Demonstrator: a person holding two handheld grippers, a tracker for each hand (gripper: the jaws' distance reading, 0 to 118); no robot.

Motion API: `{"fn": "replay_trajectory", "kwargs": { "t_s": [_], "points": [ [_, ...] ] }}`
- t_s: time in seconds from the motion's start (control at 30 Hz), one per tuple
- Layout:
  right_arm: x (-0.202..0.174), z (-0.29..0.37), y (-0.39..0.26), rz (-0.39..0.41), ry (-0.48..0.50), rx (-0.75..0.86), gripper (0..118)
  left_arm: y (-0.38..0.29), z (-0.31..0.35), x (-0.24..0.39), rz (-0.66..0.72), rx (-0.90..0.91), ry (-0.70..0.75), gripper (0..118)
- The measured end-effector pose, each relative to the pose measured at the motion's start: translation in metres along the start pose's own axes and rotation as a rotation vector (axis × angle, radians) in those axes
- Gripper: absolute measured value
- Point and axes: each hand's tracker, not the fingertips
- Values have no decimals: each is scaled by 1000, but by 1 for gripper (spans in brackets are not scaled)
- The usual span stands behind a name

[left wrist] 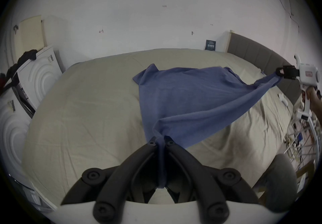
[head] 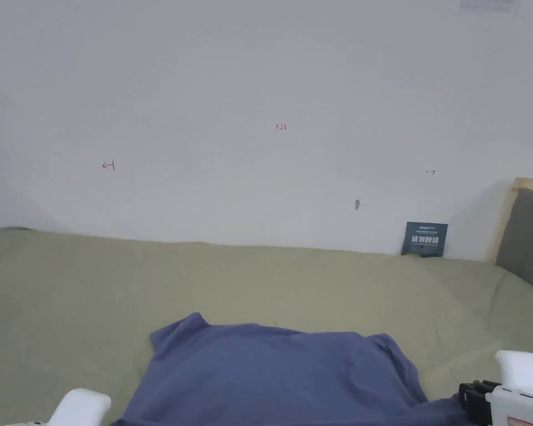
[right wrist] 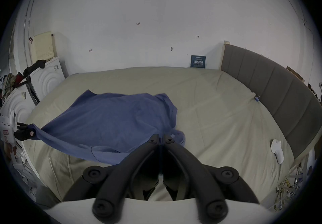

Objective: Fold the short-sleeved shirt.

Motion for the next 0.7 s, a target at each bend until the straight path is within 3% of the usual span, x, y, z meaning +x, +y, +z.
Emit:
{"fn": "replay_trajectory", "kwargs": {
  "t_s": [0.2, 0.33, 0.4, 0.43, 0.47, 0.5, 0.53, 0.57, 0.6, 0.7],
  "points": [
    [0, 8, -35, -21, -8, -57, 0, -34, 9, 5, 42, -28, -19, 0],
    [-6, 17, -54, 7, -9, -116, 1, -49, 10, 12, 83, -66, -29, 0],
    [-7, 21, -63, 8, 0, -132, 2, -56, 12, 15, 90, -68, -40, 4],
    [-7, 22, -66, 9, 0, -136, 3, -59, 13, 16, 92, -75, -45, 12],
    [-7, 23, -69, 10, -1, -140, 6, -61, 13, 16, 102, -78, -38, 28],
    [-5, 25, -73, 13, -3, -149, 14, -65, 14, 16, 110, -88, -36, 54],
    [-3, 25, -75, 4, 10, -173, 43, -68, 16, 15, 120, -91, -39, 91],
    [-1, 26, -78, -6, 21, -194, 69, -71, 18, 13, 141, -91, -45, 107],
    [0, 28, -80, -7, 19, -207, 84, -75, 23, 10, 149, -85, -53, 110],
    [7, 34, -87, 11, 52, -167, 89, -79, 43, 3, 228, 17, -32, 110]
  ]
}}
